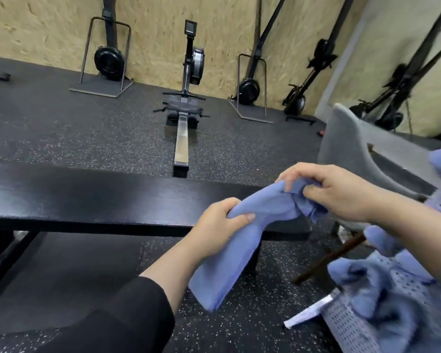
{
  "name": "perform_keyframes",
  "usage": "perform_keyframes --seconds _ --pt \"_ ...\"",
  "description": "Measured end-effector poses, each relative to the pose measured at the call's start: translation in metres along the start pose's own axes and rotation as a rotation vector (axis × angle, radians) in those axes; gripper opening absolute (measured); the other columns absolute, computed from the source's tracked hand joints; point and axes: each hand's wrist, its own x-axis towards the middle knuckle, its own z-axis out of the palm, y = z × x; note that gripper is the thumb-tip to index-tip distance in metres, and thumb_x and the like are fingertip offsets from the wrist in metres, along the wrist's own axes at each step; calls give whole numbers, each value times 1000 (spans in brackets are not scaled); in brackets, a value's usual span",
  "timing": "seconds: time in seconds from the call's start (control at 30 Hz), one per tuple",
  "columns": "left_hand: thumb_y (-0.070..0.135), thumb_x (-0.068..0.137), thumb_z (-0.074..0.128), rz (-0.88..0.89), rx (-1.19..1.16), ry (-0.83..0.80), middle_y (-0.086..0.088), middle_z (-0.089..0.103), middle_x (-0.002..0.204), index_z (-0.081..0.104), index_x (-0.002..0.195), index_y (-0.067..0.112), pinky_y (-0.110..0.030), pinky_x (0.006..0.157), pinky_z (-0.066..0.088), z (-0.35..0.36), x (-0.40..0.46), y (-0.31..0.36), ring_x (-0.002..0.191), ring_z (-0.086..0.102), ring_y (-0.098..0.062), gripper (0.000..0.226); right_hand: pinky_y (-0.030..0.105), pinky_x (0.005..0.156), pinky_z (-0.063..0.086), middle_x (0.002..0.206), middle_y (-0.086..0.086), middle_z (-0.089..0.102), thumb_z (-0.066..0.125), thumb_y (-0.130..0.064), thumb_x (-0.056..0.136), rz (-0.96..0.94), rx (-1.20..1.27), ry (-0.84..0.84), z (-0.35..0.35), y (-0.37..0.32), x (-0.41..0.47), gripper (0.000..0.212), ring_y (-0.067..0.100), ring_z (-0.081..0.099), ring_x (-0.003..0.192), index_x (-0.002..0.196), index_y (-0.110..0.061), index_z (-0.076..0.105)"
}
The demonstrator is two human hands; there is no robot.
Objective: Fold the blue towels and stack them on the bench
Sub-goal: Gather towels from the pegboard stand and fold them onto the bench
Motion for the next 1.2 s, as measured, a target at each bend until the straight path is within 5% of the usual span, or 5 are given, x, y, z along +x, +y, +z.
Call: perform_keyframes --seconds 0.2,0.47,0.63,0.97,1.2 --pt "29 93 68 161 6 -78 18 65 75 71 87 24 -12 61 39 45 -10 75 67 52 7 8 30 76 48 86 -14 68 65 -30 84 129 -151 -56 -50 11 -100 9 7 61 74 88 -36 70" --pt "28 88 69 371 233 -177 5 72 82 72 88 22 -20 69 43 109 -21 207 79 60 -7 6 33 79 49 91 -12 63 75 -61 74 301 -174 279 -53 22 -193 55 6 59 86 118 -34 56" --pt "37 84 75 507 371 -207 5 71 83 70 89 26 -31 74 49 135 -24 267 82 63 -12 13 41 74 47 79 -3 63 61 -24 86 365 -150 534 -72 28 -244 7 22 57 81 81 -19 58" --pt "40 92 67 653 450 -152 0 51 64 50 70 16 -36 60 36 198 -34 340 64 46 -17 37 30 69 45 73 -8 64 68 -40 87 489 -188 760 -133 24 -344 18 13 58 77 83 -25 57" --pt "42 93 63 703 415 -113 1 61 75 52 88 22 -39 69 49 235 -32 369 76 59 -23 24 46 79 49 85 1 70 61 -28 94 527 -300 873 -166 26 -389 9 27 62 86 89 -20 63"
